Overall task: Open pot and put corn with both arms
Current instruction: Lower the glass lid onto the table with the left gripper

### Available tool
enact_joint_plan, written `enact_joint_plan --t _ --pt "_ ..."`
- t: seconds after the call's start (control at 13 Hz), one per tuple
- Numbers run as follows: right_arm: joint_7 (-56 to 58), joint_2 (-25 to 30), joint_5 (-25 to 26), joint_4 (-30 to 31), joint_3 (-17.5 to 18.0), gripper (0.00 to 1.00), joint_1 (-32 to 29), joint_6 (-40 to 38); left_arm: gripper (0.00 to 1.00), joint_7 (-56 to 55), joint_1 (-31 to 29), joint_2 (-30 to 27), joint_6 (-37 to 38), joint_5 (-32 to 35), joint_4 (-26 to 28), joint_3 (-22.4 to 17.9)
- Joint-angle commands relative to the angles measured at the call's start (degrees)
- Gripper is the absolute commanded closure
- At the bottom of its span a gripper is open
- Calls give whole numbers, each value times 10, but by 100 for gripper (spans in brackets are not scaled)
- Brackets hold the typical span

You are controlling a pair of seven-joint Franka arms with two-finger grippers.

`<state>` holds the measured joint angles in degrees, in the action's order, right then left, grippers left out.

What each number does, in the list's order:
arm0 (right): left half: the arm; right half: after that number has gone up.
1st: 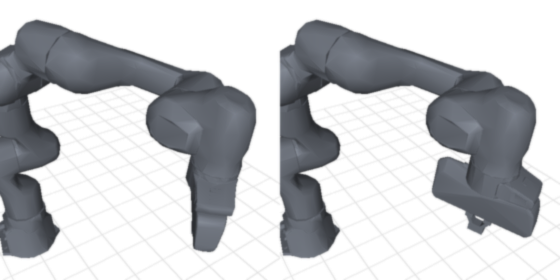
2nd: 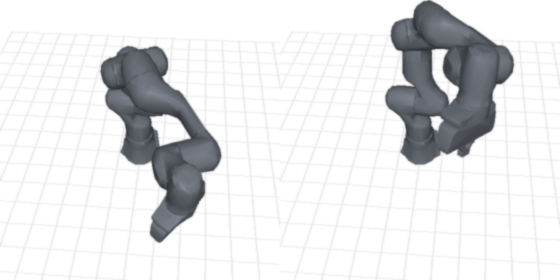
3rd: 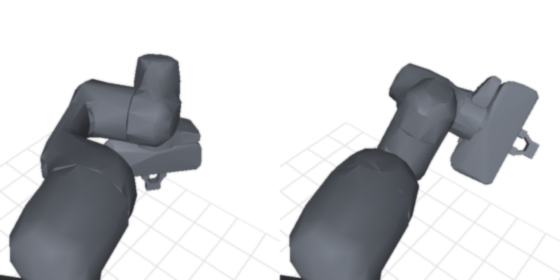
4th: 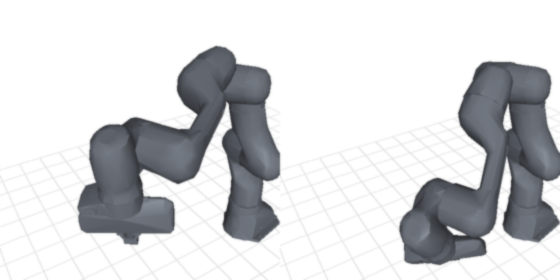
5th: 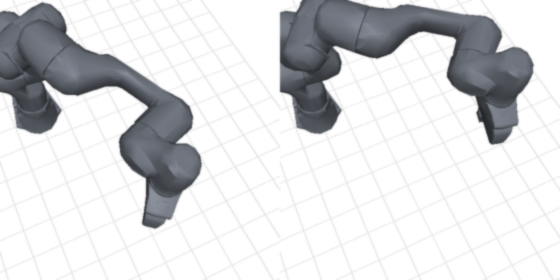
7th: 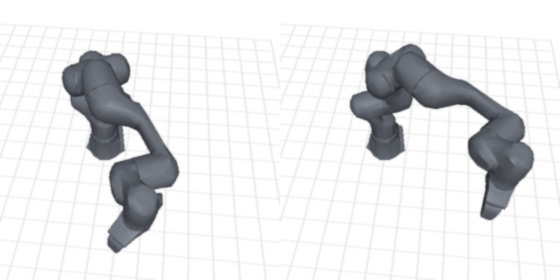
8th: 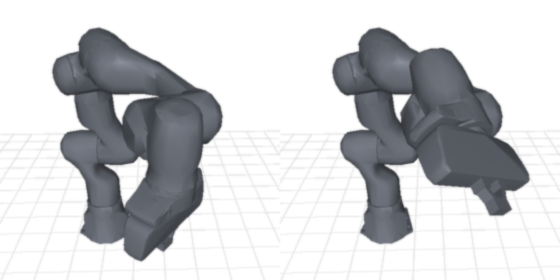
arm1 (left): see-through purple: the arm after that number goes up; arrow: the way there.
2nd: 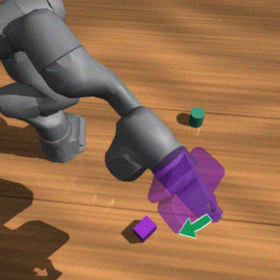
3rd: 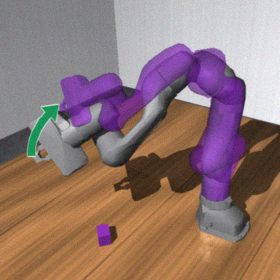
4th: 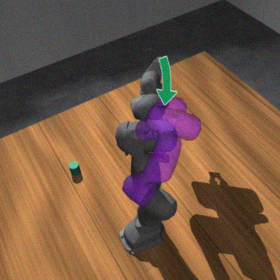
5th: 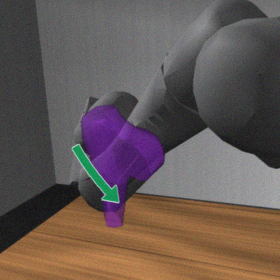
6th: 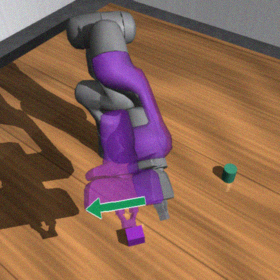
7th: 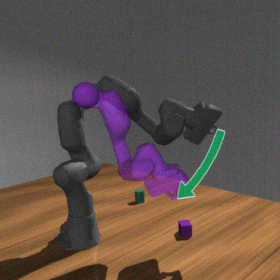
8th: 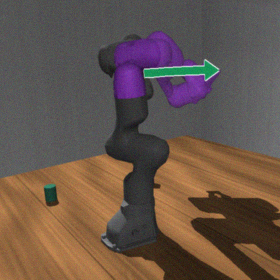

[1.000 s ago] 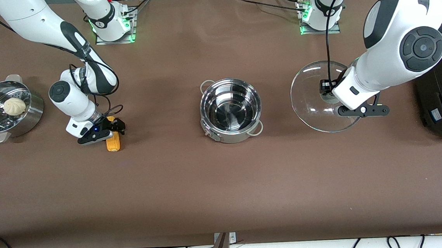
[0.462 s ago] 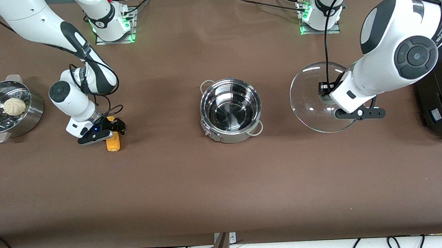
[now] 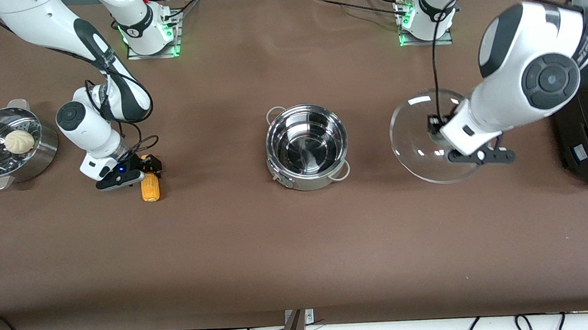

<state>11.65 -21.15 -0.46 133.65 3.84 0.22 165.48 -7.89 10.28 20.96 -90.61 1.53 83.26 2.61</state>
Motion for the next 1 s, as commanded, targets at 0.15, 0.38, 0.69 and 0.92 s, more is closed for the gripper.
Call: enact_joint_plan --t 0.15,0.38,0.69,0.92 --pt "13 18 -9 21 2 1 -4 -3 80 43 -39 35 -19 16 -9 9" --pt "9 9 -9 20 2 1 -3 -1 80 43 -49 37 -52 15 16 9" --pt "6 8 -9 20 3 1 -3 0 80 44 -52 37 -123 15 71 9" --pt "6 6 -9 19 3 1 -3 1 80 43 -52 37 -153 15 98 9"
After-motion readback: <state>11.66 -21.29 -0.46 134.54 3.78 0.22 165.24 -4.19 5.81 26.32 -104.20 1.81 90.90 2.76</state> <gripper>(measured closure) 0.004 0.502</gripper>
